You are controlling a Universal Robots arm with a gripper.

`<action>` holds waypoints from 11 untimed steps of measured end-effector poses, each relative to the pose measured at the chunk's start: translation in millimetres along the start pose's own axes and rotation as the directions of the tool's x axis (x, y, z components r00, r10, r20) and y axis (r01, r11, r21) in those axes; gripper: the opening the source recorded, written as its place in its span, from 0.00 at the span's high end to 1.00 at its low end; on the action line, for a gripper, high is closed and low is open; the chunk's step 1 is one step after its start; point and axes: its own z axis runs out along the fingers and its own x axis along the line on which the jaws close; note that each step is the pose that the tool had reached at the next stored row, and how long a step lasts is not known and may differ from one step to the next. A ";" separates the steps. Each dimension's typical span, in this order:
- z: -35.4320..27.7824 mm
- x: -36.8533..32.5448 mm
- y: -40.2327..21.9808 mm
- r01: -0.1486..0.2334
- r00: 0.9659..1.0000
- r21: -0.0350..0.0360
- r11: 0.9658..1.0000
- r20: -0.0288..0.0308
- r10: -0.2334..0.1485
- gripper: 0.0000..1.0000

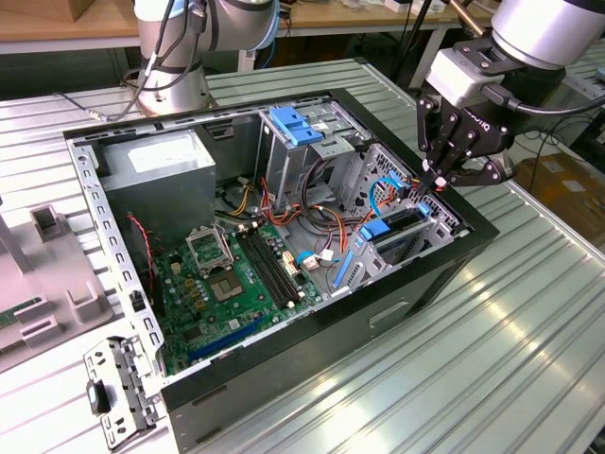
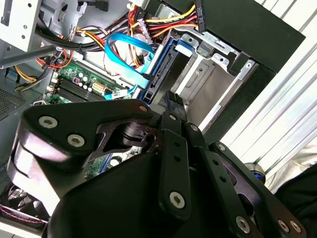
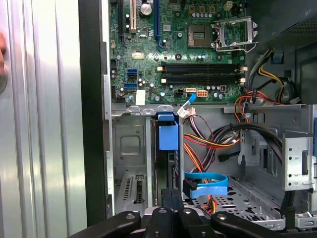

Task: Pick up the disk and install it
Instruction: 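Insert the first disk wire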

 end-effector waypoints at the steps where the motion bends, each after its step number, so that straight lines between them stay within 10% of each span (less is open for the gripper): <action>1: 0.0 0.0 0.0 0.000 1.000 0.000 1.000 0.000 0.000 0.89; 11: 0.3 0.0 -1.5 0.070 0.998 -0.005 0.998 0.002 -0.070 0.89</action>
